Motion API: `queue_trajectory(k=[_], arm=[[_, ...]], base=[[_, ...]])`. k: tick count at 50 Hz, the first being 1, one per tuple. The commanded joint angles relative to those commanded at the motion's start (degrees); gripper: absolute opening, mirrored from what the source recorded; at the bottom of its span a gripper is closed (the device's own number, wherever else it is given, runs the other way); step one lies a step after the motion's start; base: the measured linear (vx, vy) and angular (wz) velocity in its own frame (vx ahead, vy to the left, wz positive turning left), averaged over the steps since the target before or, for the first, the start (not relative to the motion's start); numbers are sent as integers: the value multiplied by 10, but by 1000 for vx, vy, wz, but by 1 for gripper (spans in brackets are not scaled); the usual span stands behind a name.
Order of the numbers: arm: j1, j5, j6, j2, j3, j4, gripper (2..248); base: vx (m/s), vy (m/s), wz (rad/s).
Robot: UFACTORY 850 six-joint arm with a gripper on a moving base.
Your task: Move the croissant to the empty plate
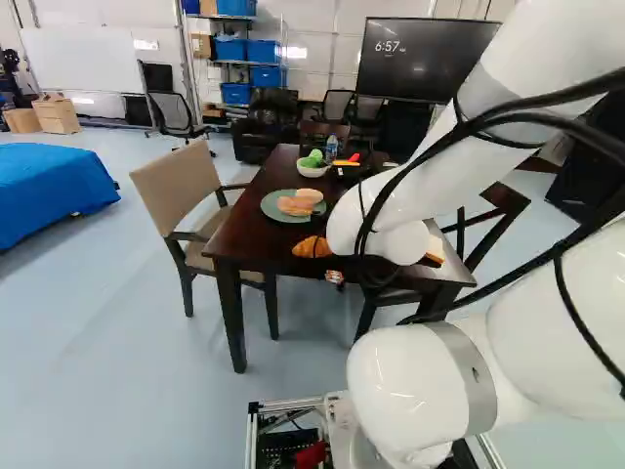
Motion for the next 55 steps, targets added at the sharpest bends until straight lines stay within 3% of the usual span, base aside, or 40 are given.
queue_trajectory(k=[55], arm=[[7,-180,0,10,-67,0,247]], base=[[0,0,0]])
